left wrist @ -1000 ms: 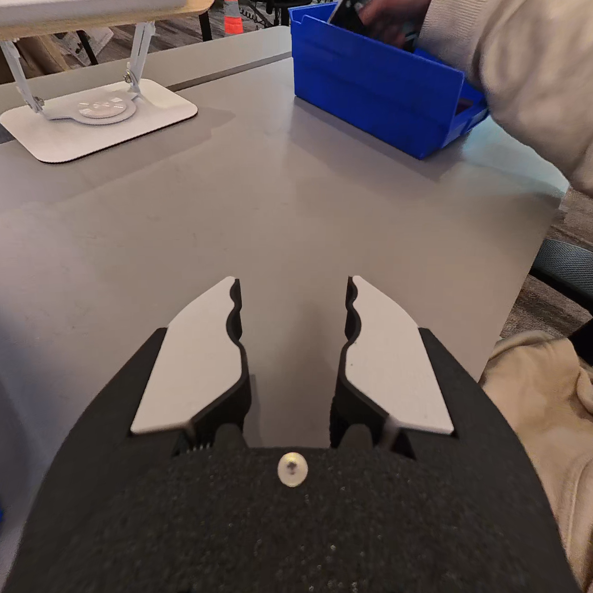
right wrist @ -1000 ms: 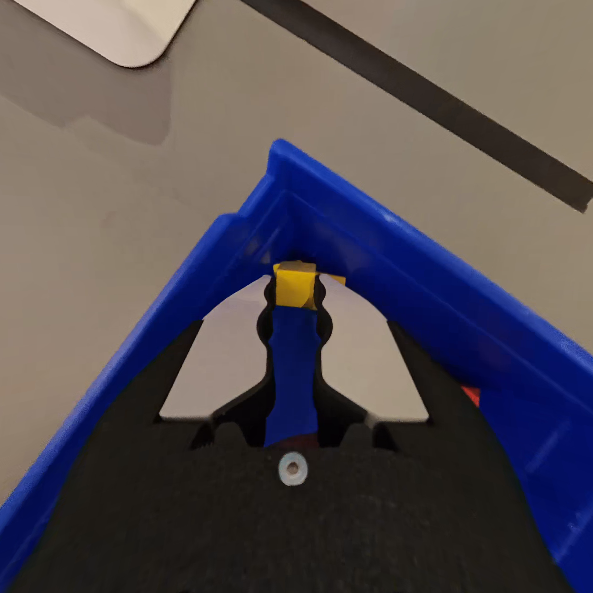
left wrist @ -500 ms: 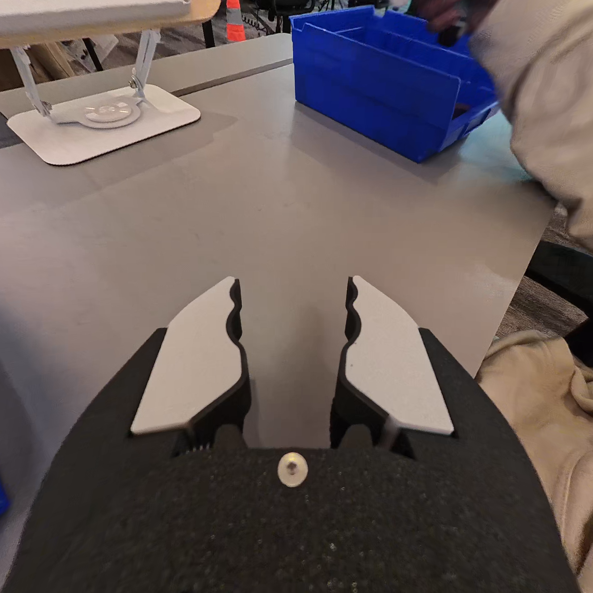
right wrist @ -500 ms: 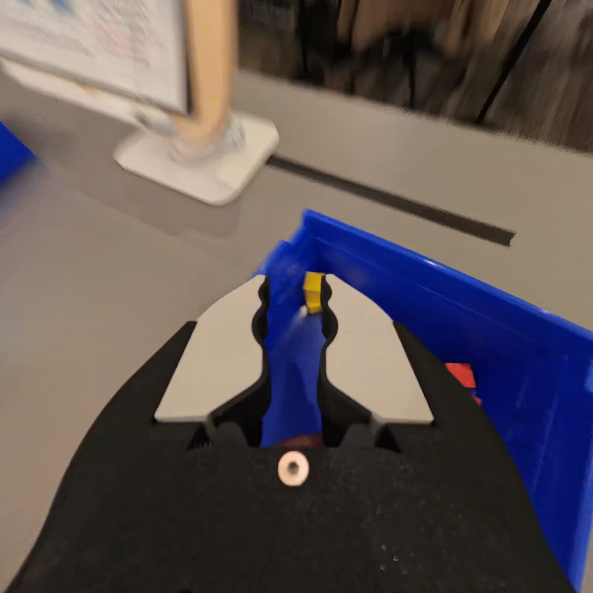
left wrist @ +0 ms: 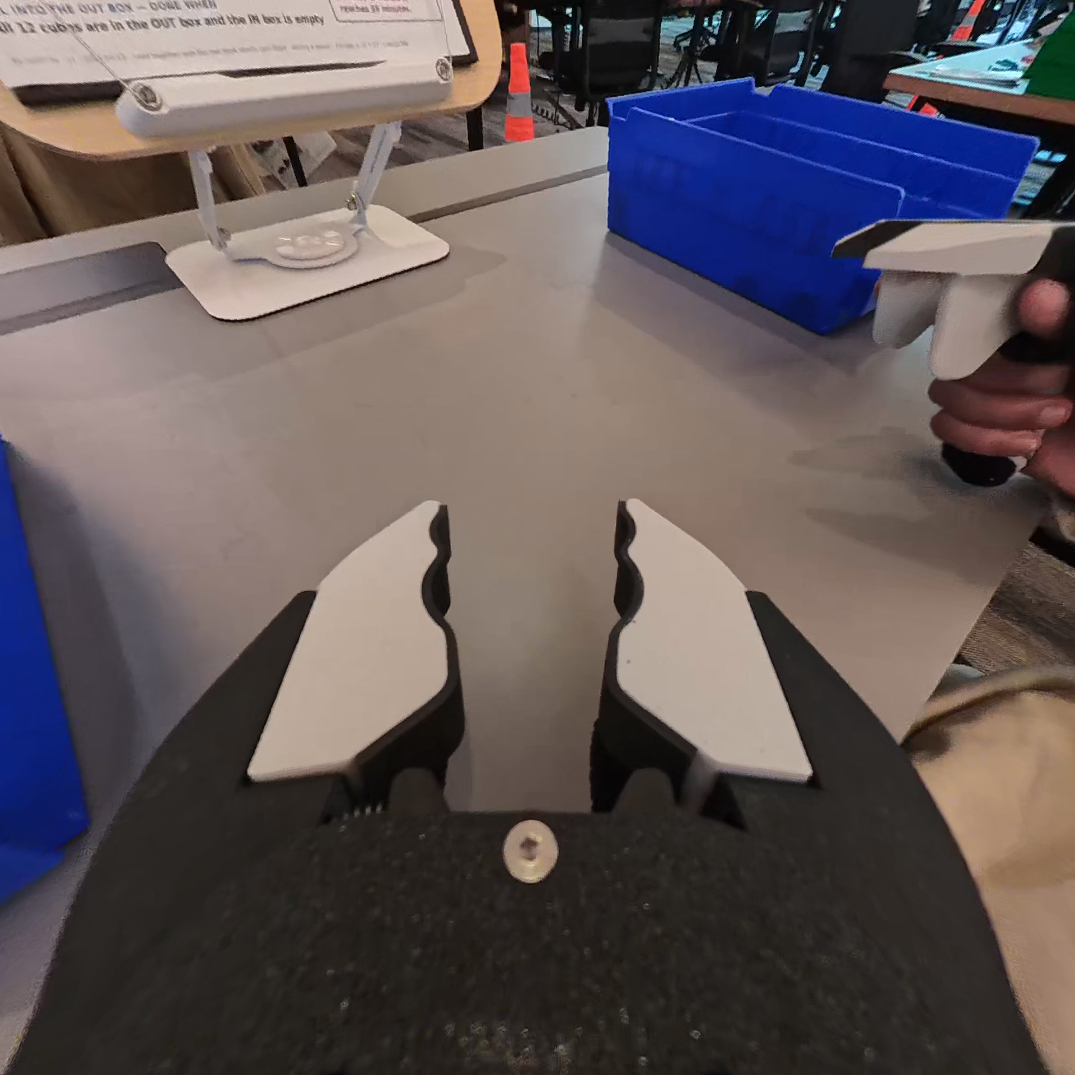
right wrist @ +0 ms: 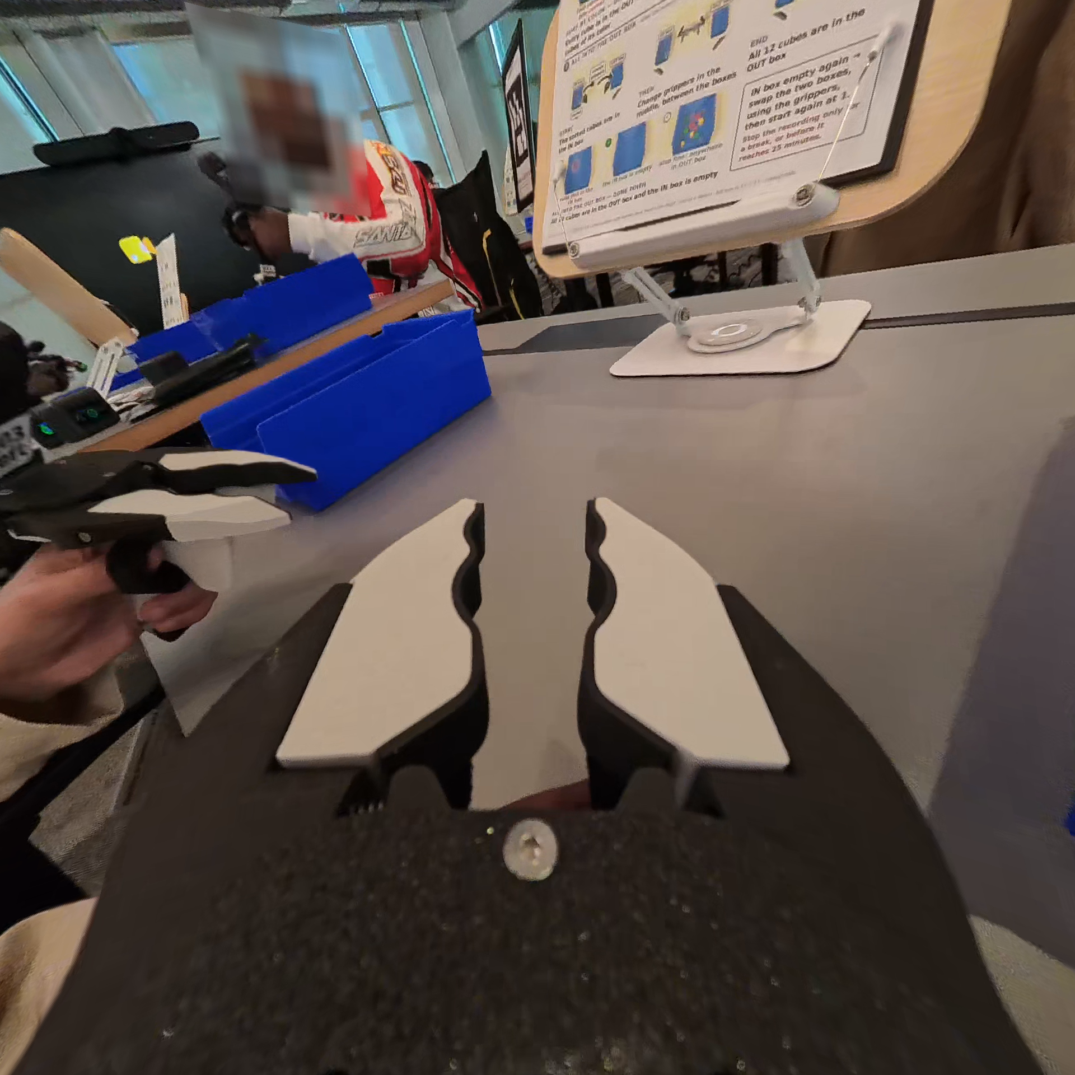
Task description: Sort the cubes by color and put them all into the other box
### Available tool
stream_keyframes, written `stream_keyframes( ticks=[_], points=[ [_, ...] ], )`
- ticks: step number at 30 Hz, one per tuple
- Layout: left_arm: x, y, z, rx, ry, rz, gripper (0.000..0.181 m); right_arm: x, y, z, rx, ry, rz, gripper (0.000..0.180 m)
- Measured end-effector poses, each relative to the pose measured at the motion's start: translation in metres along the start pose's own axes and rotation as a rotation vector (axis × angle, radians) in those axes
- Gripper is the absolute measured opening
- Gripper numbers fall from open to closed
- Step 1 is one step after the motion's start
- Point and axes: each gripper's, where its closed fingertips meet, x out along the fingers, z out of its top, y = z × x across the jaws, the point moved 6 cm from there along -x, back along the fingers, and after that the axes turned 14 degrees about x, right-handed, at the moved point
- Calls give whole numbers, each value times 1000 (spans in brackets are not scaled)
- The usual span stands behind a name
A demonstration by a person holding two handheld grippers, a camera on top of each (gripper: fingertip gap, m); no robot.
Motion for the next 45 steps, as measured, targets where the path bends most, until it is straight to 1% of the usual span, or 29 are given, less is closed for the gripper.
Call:
stream_keyframes(
  ticks=[3,6,9,10,12,13,15,17,18,20,21,23,24,26,28,30,31,34,36,37,42,45],
  points=[
    [-2,3,-1,-9,-14,-3,56,8,2,-9,-95,30,-18,34],
    [-6,5,-2,-49,-14,-18,57,8,8,-10,-100,32,-1,33],
    [-24,16,13,-25,-79,11,57,8,13,-11,-142,41,0,33],
    [-36,28,22,-2,-116,71,54,7,15,-10,-151,37,2,33],
    [-65,73,39,-32,-139,288,38,7,18,-10,-148,42,17,32],
    [-78,98,45,-77,-131,375,37,8,19,-11,-143,51,28,32],
    [-90,144,47,-172,-49,433,40,10,20,-16,-144,82,44,32],
    [-83,193,36,-221,51,501,54,13,19,-22,-161,120,44,32],
    [-74,218,25,-241,115,545,58,13,19,-24,-167,129,48,32],
    [-47,261,-8,-308,278,569,64,13,19,-25,-172,141,65,31],
    [-32,278,-25,-370,354,550,69,13,20,-25,-171,147,72,31],
    [-5,307,-57,-501,453,516,69,12,20,-24,-169,147,81,30],
    [5,320,-72,-552,493,525,66,11,19,-23,-169,146,84,30],
    [18,341,-95,-636,557,569,65,10,19,-21,-167,146,88,29],
    [27,353,-105,-679,580,585,65,8,17,-20,-168,144,90,29],
    [30,362,-108,-648,612,641,65,6,15,-17,-171,138,86,28],
    [32,365,-109,-625,634,664,61,5,14,-17,-168,137,87,28],
    [39,365,-120,-616,707,664,59,5,10,-16,-156,144,89,27],
    [39,366,-123,-558,717,706,28,7,7,-18,-148,158,86,27],
    [40,364,-122,-550,707,689,0,7,6,-19,-143,164,84,26],
    [39,354,-117,-522,704,600,0,7,7,-19,-157,164,81,26],
    [33,344,-100,-503,616,539,0,7,7,-20,-147,167,85,25]
  ],
)
